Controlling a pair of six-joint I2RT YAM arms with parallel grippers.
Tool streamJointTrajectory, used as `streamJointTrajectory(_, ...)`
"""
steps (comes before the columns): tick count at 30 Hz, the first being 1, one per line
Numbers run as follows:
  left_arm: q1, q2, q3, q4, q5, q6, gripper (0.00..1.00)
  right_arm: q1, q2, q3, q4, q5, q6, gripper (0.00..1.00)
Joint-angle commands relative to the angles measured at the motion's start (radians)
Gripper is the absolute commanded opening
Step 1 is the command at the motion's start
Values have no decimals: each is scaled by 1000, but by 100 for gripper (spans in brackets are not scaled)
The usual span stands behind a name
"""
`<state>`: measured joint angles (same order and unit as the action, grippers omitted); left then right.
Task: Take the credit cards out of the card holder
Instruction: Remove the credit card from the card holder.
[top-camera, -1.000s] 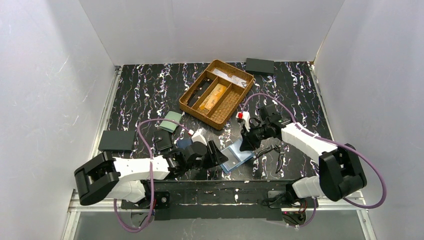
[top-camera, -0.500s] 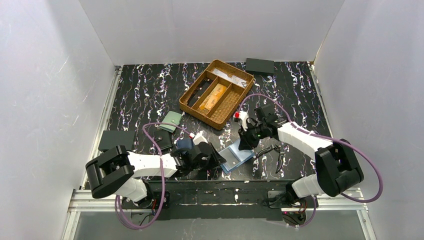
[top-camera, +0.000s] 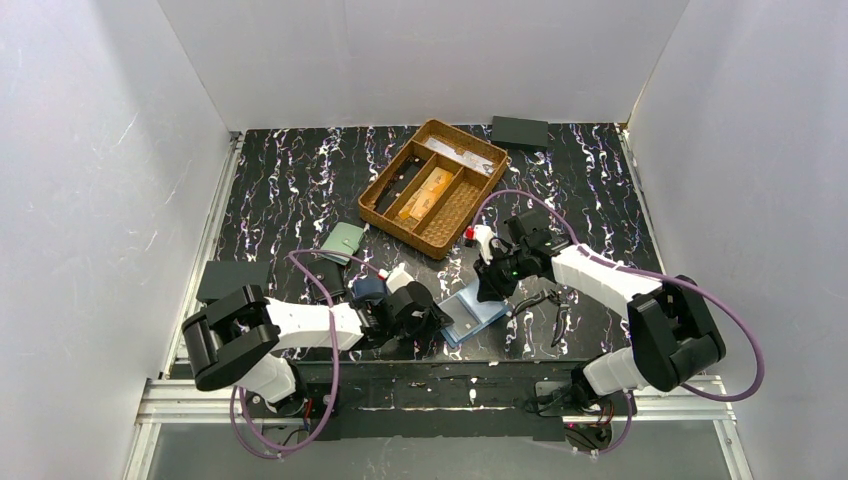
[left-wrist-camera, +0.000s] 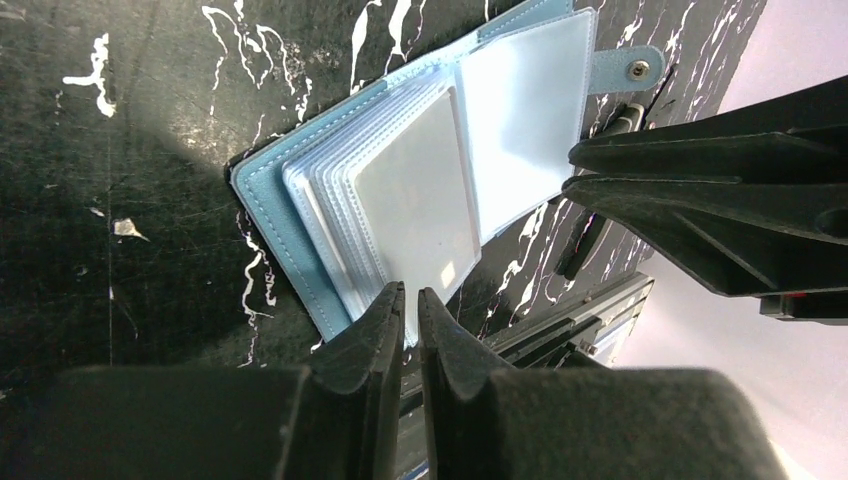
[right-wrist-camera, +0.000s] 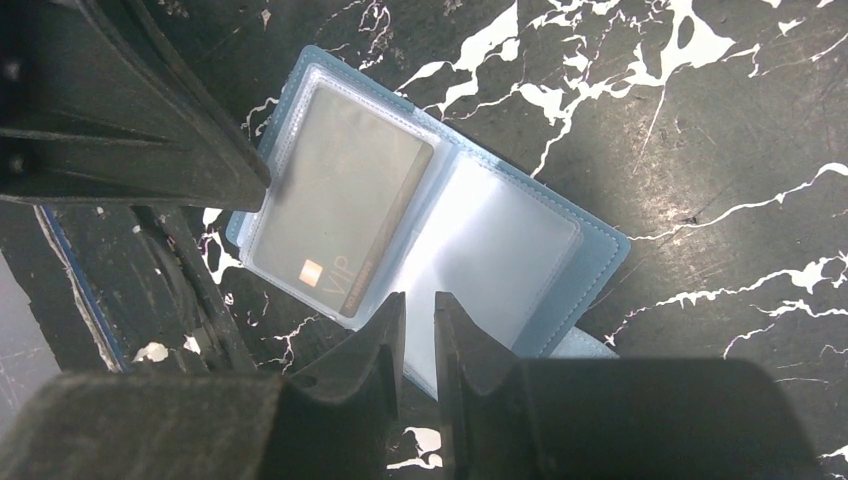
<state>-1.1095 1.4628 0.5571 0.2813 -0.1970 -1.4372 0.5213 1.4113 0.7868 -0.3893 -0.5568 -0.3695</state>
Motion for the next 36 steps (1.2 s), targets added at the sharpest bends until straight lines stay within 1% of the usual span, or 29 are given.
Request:
streamJointTrajectory(1, -4, 4, 51, -82, -39, -15, 12, 11, 19, 0, 17, 15, -3, 25)
streamJointTrajectory(12, -4, 26, 61, -97, -32, -27, 23, 23, 37, 3, 13, 43, -6, 26)
streamJointTrajectory(22, -4, 48, 69, -97, -31, -43, 26, 31, 49, 3, 12, 60, -9, 27)
streamJointTrajectory(27, -4, 49, 72, -97, -39, -47, 27, 37, 57, 5, 9, 67, -9, 27)
streamJointTrajectory(36, -4, 1, 56, -96, -63, -41, 26, 49, 73, 8, 3, 82, -13, 27)
